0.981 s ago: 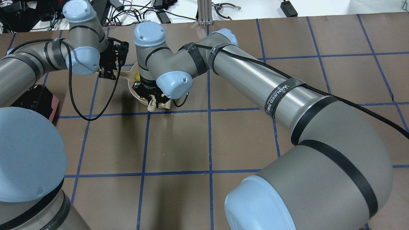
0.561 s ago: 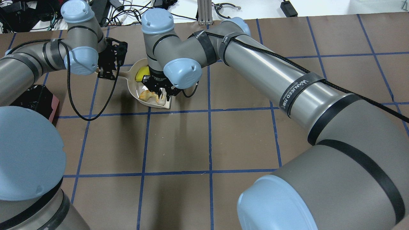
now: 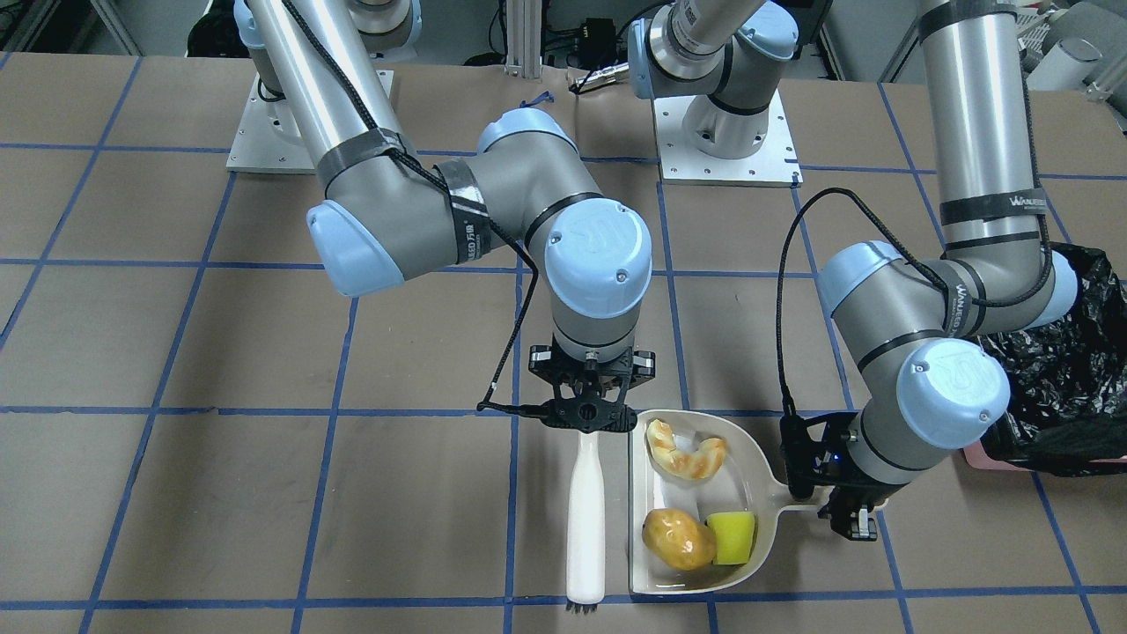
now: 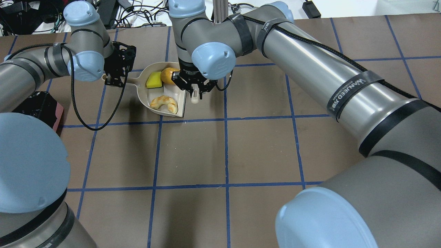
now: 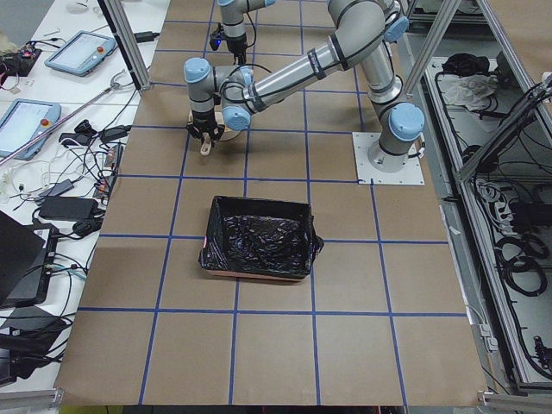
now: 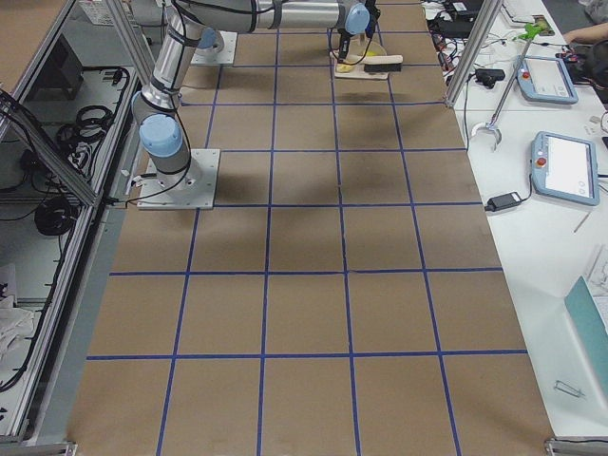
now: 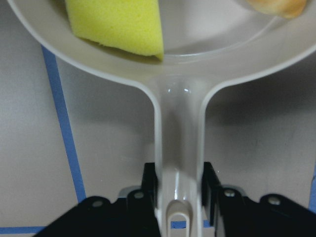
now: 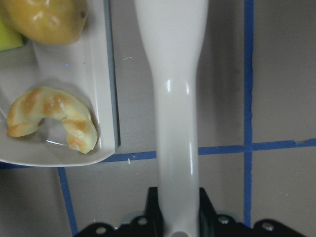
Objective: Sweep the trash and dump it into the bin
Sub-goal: 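Lift the brush away from the dustpan with the right gripper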
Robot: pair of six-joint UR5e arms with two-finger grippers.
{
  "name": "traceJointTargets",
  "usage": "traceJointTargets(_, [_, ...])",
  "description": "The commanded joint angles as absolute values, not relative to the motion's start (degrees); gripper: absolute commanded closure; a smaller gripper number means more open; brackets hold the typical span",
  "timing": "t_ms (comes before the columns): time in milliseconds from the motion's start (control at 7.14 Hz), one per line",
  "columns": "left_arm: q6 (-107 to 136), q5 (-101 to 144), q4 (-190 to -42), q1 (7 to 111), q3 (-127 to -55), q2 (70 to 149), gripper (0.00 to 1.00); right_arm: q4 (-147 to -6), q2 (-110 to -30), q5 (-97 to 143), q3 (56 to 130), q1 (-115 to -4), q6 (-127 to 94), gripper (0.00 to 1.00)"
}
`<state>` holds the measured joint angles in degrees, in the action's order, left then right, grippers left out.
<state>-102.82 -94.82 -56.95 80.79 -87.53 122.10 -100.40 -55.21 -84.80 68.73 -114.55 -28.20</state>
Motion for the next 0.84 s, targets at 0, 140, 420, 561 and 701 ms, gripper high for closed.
traceJointTargets(0, [-102.6, -93.1, -57.0, 80.3, -87.8, 121.7, 0.93, -97.0, -59.0, -87.4, 70.7, -109.8, -19.0, 1.0])
traceJointTargets(140, [-102.6, -91.9, -57.7, 79.5, -87.9, 121.4, 0.97, -97.1, -61.5, -87.9, 73.8, -107.5, -15.0, 1.0])
traceJointTargets(420, [-102.7, -87.7, -59.2, 76.9, -88.0, 120.4, 1.0, -97.8, -67.3, -89.6, 80.6, -101.8, -6.3, 1.0])
traceJointTargets(561, [-102.7, -84.8, -59.8, 75.2, -88.0, 119.8, 1.0, -98.0, -69.8, -89.6, 82.9, -97.2, -3.1, 1.0])
traceJointTargets(701, [-102.7, -81.2, -61.1, 73.4, -88.0, 118.8, 1.0, -97.0, -71.8, -89.6, 84.0, -92.7, -0.4, 1.0])
